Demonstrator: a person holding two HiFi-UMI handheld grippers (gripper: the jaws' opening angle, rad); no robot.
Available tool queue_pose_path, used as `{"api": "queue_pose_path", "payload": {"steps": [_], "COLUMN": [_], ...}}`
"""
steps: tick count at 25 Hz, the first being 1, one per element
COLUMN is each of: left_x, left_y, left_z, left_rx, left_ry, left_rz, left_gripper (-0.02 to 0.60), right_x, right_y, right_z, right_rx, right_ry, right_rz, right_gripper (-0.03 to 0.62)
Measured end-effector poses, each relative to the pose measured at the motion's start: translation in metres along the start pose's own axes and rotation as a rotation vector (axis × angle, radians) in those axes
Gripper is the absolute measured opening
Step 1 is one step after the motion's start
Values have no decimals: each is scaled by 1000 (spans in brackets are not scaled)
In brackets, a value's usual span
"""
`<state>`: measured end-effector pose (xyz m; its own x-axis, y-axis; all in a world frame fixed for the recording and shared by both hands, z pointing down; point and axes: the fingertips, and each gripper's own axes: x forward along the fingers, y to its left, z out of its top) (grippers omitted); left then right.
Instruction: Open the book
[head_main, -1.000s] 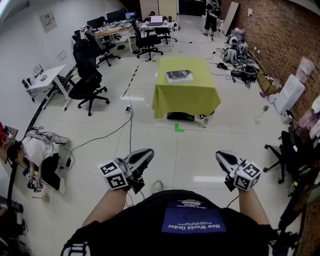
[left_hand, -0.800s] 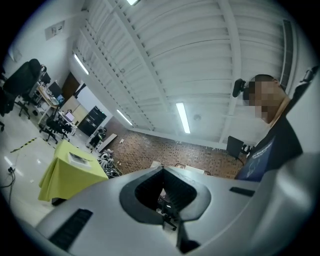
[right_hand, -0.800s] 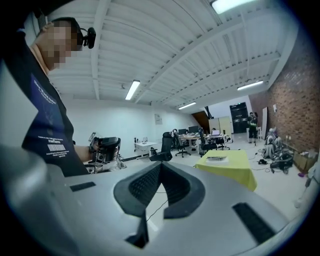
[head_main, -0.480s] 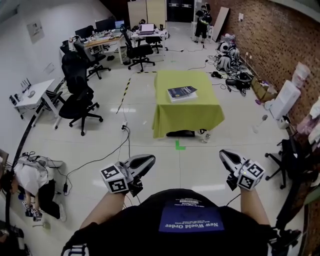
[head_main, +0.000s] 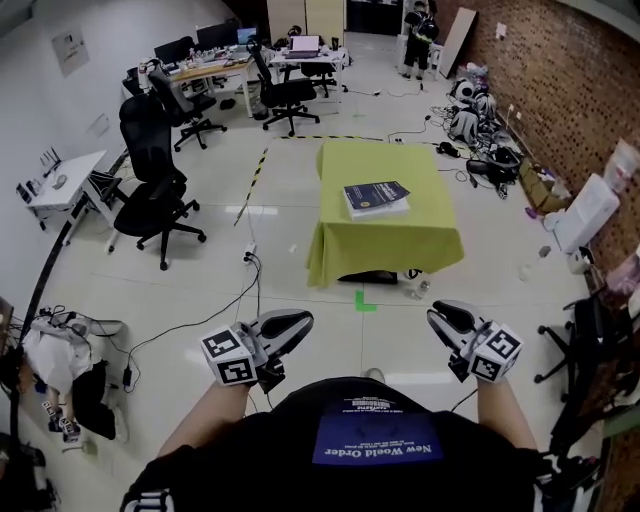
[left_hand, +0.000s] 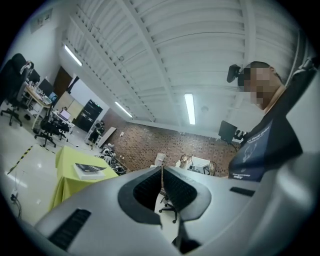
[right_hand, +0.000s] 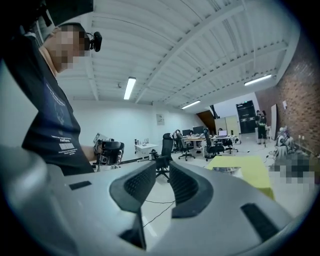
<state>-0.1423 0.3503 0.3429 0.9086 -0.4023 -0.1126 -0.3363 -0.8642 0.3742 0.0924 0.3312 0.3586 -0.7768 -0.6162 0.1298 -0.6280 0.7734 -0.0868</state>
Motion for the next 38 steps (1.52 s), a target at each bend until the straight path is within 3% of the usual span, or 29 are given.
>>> {"api": "queue_pose_path", "payload": {"steps": [6, 10, 19, 23, 28, 34, 38], "left_x": [88, 147, 223, 243, 257, 285, 313], "left_y": [56, 91, 176, 222, 302, 391, 433], "left_z": [26, 28, 19, 22, 54, 73, 58], "left_rx": [64, 98, 80, 56, 75, 135, 169], "left_ry": [5, 51, 108, 120, 143, 272, 390], "left_rz": [68, 120, 159, 117, 46, -93, -145], "left_gripper": [6, 5, 6, 6, 6, 6, 6], "right_x": [35, 48, 90, 118, 169, 219, 252], "right_y": [-107, -174, -279, -308, -348, -394, -411], "right_z": [20, 36, 26, 22, 40, 45, 28], "right_rx": [-42, -98, -99, -90, -92, -91, -96], "right_ry": [15, 27, 63, 89, 105, 150, 230], "right_rz": [109, 175, 201, 172, 80, -58, -60], "right_gripper": [67, 74, 78, 78, 87, 95, 110]}}
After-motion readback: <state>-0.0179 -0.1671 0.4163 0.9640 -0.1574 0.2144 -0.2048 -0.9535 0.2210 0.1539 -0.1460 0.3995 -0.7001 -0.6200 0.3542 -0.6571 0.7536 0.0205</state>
